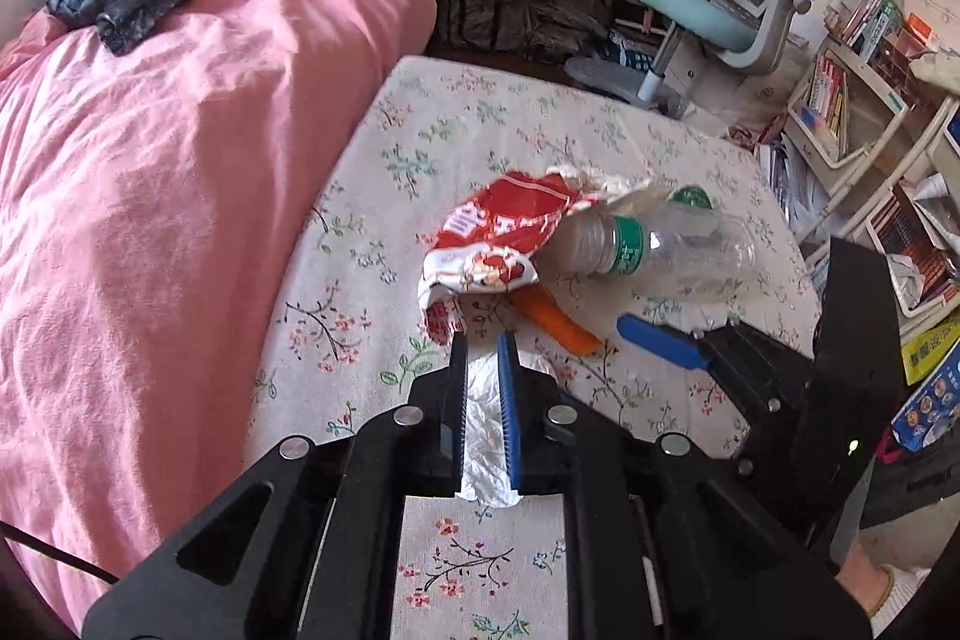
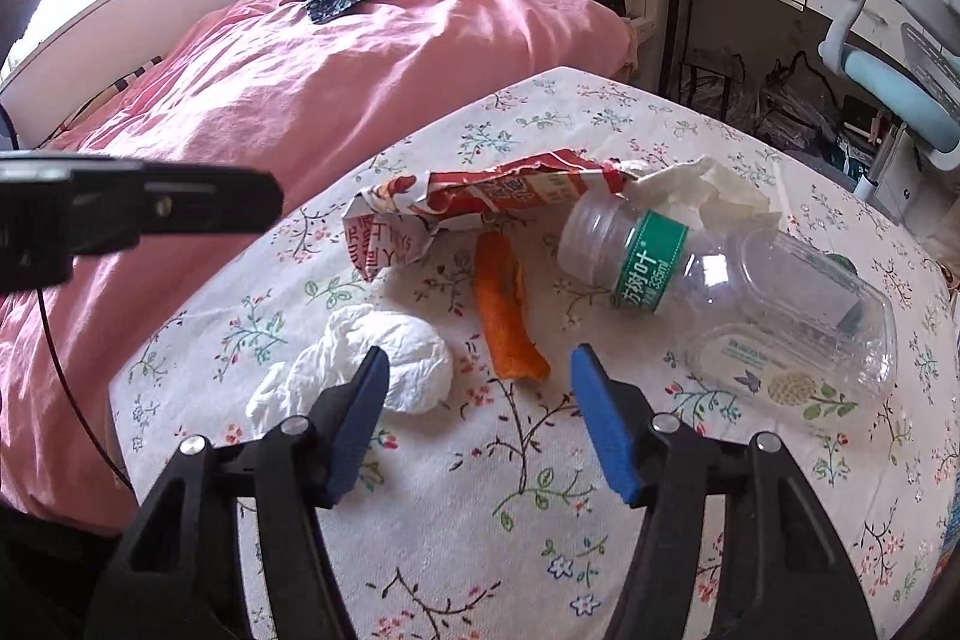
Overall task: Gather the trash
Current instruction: 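Grasp a white tissue with the left tool while the right tool grasps an orange scrap, then carry both held items to the yellow bin and open both tools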
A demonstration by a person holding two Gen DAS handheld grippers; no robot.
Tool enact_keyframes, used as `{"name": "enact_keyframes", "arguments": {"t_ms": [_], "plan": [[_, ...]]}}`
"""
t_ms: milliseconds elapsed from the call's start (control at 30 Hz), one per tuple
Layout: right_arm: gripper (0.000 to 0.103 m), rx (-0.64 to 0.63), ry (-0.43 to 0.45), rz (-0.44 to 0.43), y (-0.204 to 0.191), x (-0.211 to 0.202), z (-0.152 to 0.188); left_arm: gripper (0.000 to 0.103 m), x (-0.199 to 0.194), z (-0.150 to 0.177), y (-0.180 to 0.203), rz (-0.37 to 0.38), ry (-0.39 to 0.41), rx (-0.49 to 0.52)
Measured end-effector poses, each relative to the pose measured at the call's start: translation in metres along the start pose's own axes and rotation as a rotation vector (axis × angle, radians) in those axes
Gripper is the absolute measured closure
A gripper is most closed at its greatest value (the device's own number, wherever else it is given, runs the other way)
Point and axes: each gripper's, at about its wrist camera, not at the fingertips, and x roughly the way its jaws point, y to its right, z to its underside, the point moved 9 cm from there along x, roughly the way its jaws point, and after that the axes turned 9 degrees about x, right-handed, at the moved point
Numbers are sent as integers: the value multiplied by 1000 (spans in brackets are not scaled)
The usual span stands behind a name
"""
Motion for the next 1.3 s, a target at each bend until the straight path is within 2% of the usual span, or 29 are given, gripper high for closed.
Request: {"name": "enact_keyframes", "arguments": {"t_ms": [67,133,200,267,300,467,600,700,767,833,867,933,1133,1200,1300], "plan": [[46,2,-5,6,1,5,-2,93,9,4,-6,-12,-35,-8],[52,2,-17,4,0,12,-5,93,12,4,-11,-11,-37,-31],[61,-2,-39,3,1,19,-4,93,12,1,-13,-5,-31,-34],[77,-2,-55,-5,2,20,-2,92,16,1,-11,-3,-39,-24],[83,-13,-59,6,3,19,0,92,19,1,-9,-2,-50,-15],[84,-7,-65,-7,15,4,9,79,36,11,6,25,-112,26],[84,-1,-76,-8,22,-9,20,61,55,22,13,-8,-154,48],[84,-7,-89,-13,24,-19,30,60,65,27,20,-11,-151,58],[84,-10,-94,-16,24,-25,36,62,69,28,27,-11,-135,79],[84,-9,-95,-19,25,-33,41,86,69,31,33,-37,-119,125],[84,-8,-94,-21,25,-38,44,94,67,33,38,-11,-116,120],[84,-2,-88,-21,27,-50,50,95,57,35,44,18,-91,105],[85,42,-33,-25,34,-94,63,95,-1,39,64,24,64,145],[85,57,-16,-32,34,-107,69,95,-13,42,71,9,91,173],[85,44,-10,-23,30,-115,78,95,-21,52,77,-1,89,180]]}}
